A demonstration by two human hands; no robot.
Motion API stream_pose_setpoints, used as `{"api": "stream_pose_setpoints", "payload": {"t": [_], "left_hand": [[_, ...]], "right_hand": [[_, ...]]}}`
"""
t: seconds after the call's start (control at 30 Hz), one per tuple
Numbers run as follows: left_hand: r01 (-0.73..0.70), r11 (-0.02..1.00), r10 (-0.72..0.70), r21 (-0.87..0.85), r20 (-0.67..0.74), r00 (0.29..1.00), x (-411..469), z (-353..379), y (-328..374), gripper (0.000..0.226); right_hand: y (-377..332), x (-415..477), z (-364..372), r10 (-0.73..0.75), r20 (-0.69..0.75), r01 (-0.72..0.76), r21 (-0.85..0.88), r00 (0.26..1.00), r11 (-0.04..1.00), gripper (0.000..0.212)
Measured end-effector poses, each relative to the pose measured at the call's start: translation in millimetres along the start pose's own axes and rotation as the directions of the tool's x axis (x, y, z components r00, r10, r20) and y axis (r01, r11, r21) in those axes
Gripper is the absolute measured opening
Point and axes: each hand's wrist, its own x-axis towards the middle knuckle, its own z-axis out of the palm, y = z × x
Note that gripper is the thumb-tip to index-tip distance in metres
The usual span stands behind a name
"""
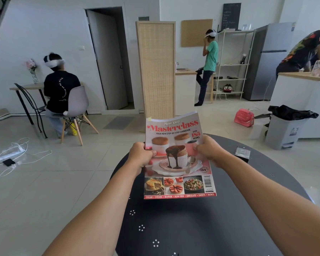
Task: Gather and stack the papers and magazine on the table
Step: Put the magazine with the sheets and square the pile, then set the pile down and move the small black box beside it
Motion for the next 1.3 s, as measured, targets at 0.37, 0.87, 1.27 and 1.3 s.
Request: {"api": "stream_pose_setpoints", "payload": {"t": [0.37,0.87,1.27,1.3], "left_hand": [[0.19,0.968,-0.197,0.167,0.029,0.98,59,23,-44,0.007],[0.003,0.791,-0.035,0.611,0.04,0.999,85,38,-51,0.047],[-0.084,0.475,0.009,0.876,0.09,0.996,65,53,-41,0.04],[-0.082,0.464,0.009,0.882,0.088,0.996,63,52,-41,0.04]], "right_hand": [[33,67,41,0.205,0.053,-0.195,-0.151,0.977,0.969,0.022],[61,106,52,0.175,-0.012,-0.161,-0.452,0.985,0.877,0.066],[68,87,50,0.036,0.07,0.018,-0.643,0.997,0.765,0.053],[70,81,48,0.009,0.052,0.025,-0.622,0.999,0.782,0.057]]}}
